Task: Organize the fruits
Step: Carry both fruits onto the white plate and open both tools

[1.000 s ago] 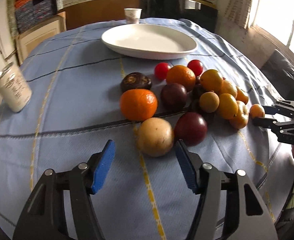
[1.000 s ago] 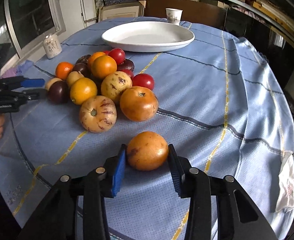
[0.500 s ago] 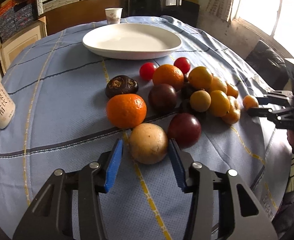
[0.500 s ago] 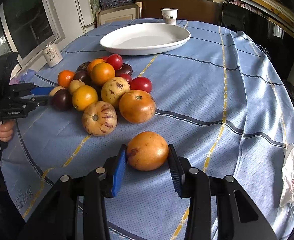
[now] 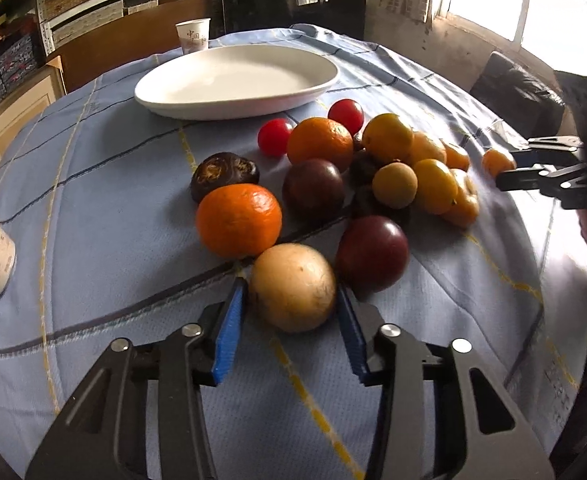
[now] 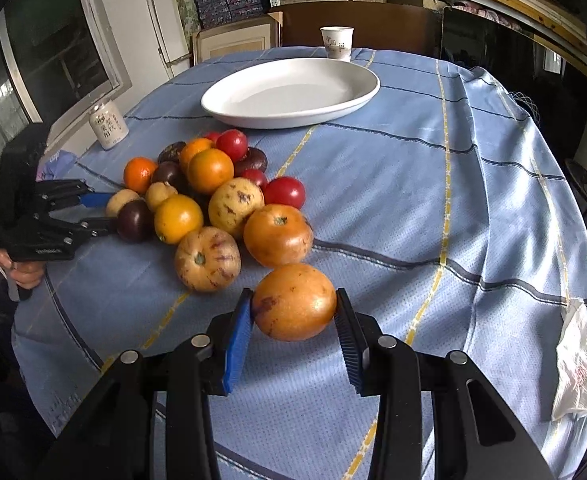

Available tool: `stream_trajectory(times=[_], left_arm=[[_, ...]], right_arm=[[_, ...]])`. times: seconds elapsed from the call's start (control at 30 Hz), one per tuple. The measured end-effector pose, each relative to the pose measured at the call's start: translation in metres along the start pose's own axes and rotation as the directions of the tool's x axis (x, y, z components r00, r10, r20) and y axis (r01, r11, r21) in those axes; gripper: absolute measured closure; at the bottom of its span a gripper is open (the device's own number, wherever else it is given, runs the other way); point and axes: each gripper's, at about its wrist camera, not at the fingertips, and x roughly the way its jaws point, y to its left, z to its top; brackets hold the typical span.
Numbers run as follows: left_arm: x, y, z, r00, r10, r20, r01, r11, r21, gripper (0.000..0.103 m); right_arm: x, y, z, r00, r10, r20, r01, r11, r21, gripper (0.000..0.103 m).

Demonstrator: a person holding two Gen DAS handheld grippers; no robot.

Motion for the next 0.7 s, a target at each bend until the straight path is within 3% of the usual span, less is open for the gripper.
stream_trajectory(times=[0.27, 0.4, 0.57, 0.7], left_arm=[[-0.006, 0.001, -0.006, 1.000, 0.020, 0.007, -0.020, 1.000, -0.016, 0.062], [-0.032, 0.008, 0.002, 0.998, -0.026, 0.058, 0.030, 0.998, -0.056, 0.063], [-0.057, 0.036, 0.066, 0.985, -0.063, 0.160, 0.086, 0.986, -0.140, 0.063], [-0.023, 0.063, 0.135, 0.990, -0.004, 0.139, 0.034, 0.977, -0.213, 0.063]], right_arm=[[-0.004, 0.006, 0.013, 1.000, 0.019, 0.019, -0.018, 1.000, -0.020, 0.062], [-0.004, 0.005, 0.033, 0.998, 0.054, 0.039, -0.054, 0.999, -0.007, 0.062], [0.016, 0.006, 0.096, 0.989, 0.111, 0.100, -0.114, 0.993, 0.024, 0.062], [0.055, 0.004, 0.151, 0.987, 0.103, 0.123, -0.110, 0.993, 0.053, 0.062]])
